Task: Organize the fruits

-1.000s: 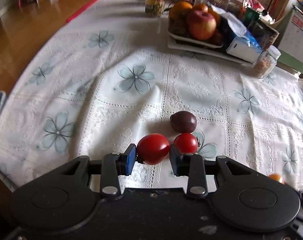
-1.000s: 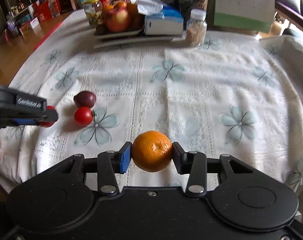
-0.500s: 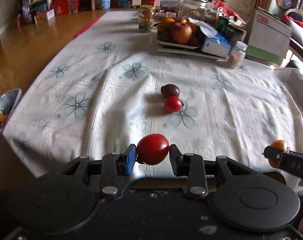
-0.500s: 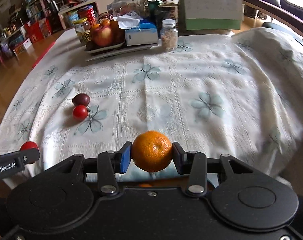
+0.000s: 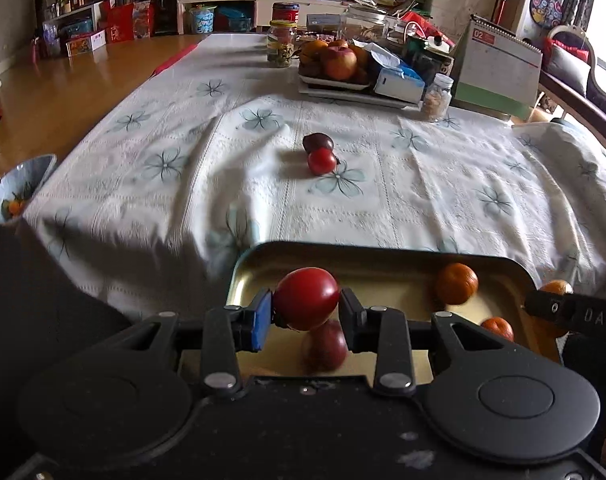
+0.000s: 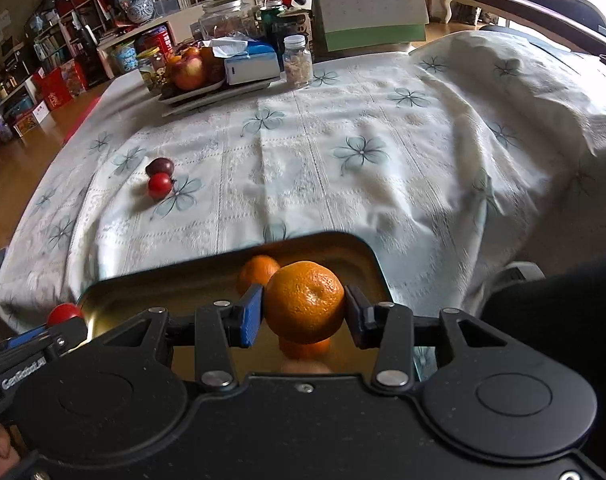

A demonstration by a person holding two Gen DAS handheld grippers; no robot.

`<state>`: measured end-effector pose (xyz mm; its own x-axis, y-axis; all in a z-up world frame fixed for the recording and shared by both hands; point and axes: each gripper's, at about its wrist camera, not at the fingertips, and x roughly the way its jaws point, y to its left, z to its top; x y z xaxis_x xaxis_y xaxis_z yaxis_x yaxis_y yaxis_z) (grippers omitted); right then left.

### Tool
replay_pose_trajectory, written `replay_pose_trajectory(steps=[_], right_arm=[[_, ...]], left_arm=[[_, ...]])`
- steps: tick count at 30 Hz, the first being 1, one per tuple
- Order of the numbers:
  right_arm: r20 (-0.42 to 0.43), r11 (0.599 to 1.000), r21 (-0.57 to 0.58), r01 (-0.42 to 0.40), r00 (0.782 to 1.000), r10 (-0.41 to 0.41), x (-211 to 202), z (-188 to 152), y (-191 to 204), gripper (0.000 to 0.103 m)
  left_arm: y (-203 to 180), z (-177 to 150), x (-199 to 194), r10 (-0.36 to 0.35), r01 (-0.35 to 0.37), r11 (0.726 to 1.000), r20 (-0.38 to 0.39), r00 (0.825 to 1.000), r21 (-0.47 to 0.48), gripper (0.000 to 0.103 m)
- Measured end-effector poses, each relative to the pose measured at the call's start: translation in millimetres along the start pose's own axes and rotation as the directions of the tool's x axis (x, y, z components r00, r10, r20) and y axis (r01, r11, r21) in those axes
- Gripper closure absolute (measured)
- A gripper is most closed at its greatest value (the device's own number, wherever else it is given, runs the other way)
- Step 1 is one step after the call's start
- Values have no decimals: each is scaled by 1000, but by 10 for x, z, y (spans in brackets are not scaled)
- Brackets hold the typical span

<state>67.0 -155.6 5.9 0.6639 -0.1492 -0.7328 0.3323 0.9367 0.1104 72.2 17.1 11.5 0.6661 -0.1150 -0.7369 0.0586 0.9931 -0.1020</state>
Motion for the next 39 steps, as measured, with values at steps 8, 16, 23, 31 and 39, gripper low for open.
replay_pose_trajectory(steps=[8,16,23,31,39], right_arm=[[39,1000,-5,-16,999,16,-304,-310,-15,52],[47,1000,25,-15,999,14,-393,-417,-71,52],[28,996,90,-1,1000,-2,-337,-397,-157,52],[21,997,83,3,1000,-5,-313,-413,-130,52],[23,999,39,-8,1000,7,-317,-432,-69,52]], left_arm=[[-94,-211,-174,-36,36,999,24,999,29,68],[-317,-375,-262,-67,60,989,51,996,133,68],[-378,-390,-161,-100,98,984,6,995,145,67],[-345,-395,-166,-87,84,987,16,996,136,67],[-211,-338,-103,-38,38,998,-4,999,47,67]])
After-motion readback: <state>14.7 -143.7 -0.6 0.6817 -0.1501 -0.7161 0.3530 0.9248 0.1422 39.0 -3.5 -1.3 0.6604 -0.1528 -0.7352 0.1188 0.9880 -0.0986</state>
